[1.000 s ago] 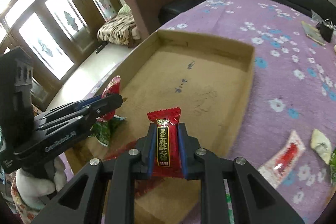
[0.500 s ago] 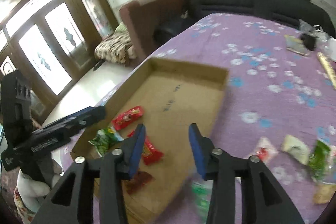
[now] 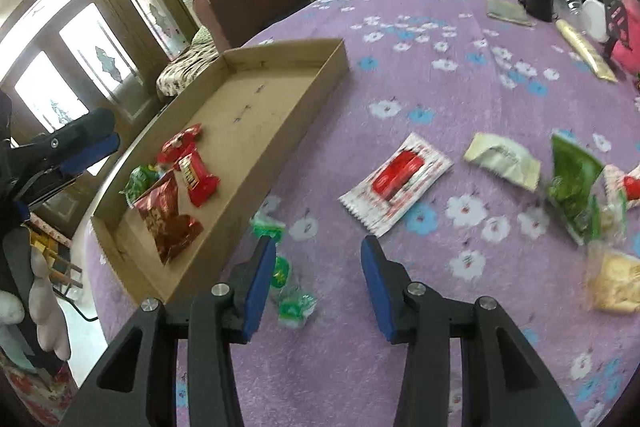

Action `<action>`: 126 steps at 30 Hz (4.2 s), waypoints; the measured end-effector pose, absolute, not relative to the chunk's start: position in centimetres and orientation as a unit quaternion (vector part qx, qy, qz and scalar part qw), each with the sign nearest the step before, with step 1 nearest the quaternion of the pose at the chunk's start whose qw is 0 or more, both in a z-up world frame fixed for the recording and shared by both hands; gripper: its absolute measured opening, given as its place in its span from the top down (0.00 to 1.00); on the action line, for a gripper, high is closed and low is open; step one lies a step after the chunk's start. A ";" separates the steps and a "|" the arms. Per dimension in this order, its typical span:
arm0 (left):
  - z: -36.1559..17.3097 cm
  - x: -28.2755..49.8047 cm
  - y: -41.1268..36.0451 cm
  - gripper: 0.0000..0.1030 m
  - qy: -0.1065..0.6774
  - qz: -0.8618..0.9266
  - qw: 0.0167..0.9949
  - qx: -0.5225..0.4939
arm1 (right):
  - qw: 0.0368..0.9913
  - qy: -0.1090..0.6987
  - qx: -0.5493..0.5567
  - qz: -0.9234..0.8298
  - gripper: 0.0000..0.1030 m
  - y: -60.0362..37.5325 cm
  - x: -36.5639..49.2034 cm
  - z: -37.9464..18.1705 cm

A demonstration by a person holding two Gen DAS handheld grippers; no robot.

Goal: Organize snacks
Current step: 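Grasp the green twisted candy with the right gripper, then grasp the red-and-white ALL'S WELL packet with the left gripper, then carry the candy and packet over the box and open both grippers, then move both grippers back over the remaining snacks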

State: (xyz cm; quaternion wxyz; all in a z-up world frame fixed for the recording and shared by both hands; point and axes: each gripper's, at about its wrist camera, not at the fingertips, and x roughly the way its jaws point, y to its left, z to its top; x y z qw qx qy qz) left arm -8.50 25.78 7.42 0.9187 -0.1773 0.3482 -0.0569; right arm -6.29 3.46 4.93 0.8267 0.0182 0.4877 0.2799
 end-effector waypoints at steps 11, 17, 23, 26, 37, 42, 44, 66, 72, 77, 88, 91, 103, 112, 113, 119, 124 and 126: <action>7.3 -7.5 21.5 0.31 0.370 -0.096 0.912 -0.150 | 0.832 0.480 -0.022 0.278 0.80 4.7 -7.4 3.9; 6.2 -5.7 16.4 0.31 0.398 -0.139 0.901 -0.098 | 0.852 0.479 0.013 0.212 0.80 -1.5 -6.2 4.0; 3.9 -2.4 11.8 0.31 0.437 -0.155 0.884 -0.064 | 0.863 0.476 0.069 0.154 0.80 -8.3 -4.8 3.7; 2.9 -0.7 10.5 0.31 0.448 -0.142 0.881 -0.048 | 0.865 0.469 0.082 0.156 0.80 -9.1 -4.7 3.6; -0.4 2.6 7.4 0.30 0.467 -0.092 0.877 0.071 | 0.863 0.463 0.098 0.177 0.80 -9.3 -4.8 3.5; -0.1 2.2 6.8 0.71 0.458 -0.116 0.878 0.075 | 0.862 0.463 0.100 0.182 0.80 -9.2 -4.8 3.5; -0.1 1.8 6.9 0.72 0.457 -0.122 0.878 0.067 | 0.862 0.462 0.096 0.185 0.80 -9.1 -4.9 3.5; 5.7 -7.4 24.7 0.71 0.382 -0.041 0.912 -0.143 | 0.863 0.446 0.056 0.232 0.80 -4.0 -6.4 6.8; 4.2 -8.2 28.6 0.71 0.384 -0.007 0.908 -0.169 | 0.848 0.445 0.040 0.285 0.80 1.8 -6.2 8.9; 2.9 -8.1 29.0 0.71 0.395 -0.001 0.903 -0.169 | 0.836 0.447 0.013 0.319 0.80 7.5 -6.1 9.5; 1.6 -8.9 30.6 0.69 0.398 -0.013 0.897 -0.193 | 0.825 0.460 -0.040 0.326 0.80 14.9 -4.6 7.9; 1.6 -9.1 31.0 0.66 0.396 -0.016 0.896 -0.200 | 0.825 0.463 -0.044 0.321 0.80 15.6 -4.4 7.5; 4.1 -10.7 32.0 0.43 0.343 -0.021 0.910 -0.232 | 0.848 0.431 -0.029 0.308 0.58 13.8 -3.9 9.3; 9.2 -13.3 29.1 0.05 0.233 -0.082 0.942 -0.225 | 0.910 0.346 -0.017 0.227 0.21 3.8 -5.1 14.7; 9.4 -13.3 28.5 0.05 0.229 -0.103 0.939 -0.234 | 0.922 0.327 -0.014 0.206 0.13 1.4 -5.4 15.3; 8.3 -11.5 24.7 0.05 0.286 -0.157 0.914 -0.242 | 0.920 0.379 0.044 0.094 0.14 -11.4 -4.2 13.9; 7.5 -10.1 20.9 0.05 0.335 -0.176 0.901 -0.212 | 0.890 0.440 0.105 0.062 0.40 -17.8 -4.0 10.3; 7.5 -10.1 19.6 0.05 0.339 -0.179 0.903 -0.195 | 0.886 0.446 0.110 0.062 0.40 -18.4 -4.1 9.2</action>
